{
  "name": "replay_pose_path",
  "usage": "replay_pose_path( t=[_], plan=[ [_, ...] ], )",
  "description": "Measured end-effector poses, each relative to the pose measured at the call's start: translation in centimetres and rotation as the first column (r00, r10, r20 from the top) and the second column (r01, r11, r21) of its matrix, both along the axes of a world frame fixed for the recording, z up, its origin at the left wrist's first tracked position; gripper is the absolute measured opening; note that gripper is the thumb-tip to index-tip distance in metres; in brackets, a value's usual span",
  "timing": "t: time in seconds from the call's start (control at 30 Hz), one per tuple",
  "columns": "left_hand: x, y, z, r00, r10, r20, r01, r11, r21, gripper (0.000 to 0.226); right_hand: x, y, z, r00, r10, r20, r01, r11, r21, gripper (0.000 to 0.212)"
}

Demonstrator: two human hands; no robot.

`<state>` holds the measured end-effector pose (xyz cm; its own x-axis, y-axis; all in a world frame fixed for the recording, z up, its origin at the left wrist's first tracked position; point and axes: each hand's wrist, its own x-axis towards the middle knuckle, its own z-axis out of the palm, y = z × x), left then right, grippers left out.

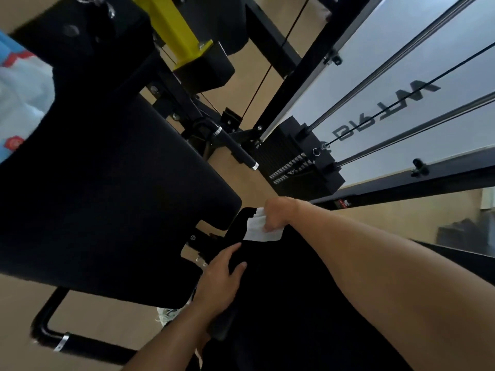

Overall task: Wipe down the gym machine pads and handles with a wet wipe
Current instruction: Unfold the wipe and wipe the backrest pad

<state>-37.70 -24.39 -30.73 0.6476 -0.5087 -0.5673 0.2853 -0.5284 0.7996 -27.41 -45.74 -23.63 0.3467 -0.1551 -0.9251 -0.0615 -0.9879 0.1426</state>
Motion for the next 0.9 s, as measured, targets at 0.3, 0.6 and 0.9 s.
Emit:
replay_pose_path(
  t=[0.3,0.6,0.9],
  plan=[
    [4.1,-5.2,0.9,0.987,-0.158,0.021,0.156,0.985,0.076,0.051,0.1,-2.1,1.1,0.946,-0.324,-0.006,0.321,0.937,0.141,0.050],
    [5.3,-4.2,-2.9,0.970,-0.242,-0.015,0.243,0.963,0.114,0.054,-1.1,0.1,-6.6,0.995,-0.086,0.046,0.085,0.996,0.024,0.041],
    [6.4,-3.0,-6.3,0.960,-0.274,-0.051,0.278,0.955,0.103,0.055,-1.4,4.0,-9.3,0.977,0.078,0.198,-0.040,0.981,-0.192,0.069]
  ],
)
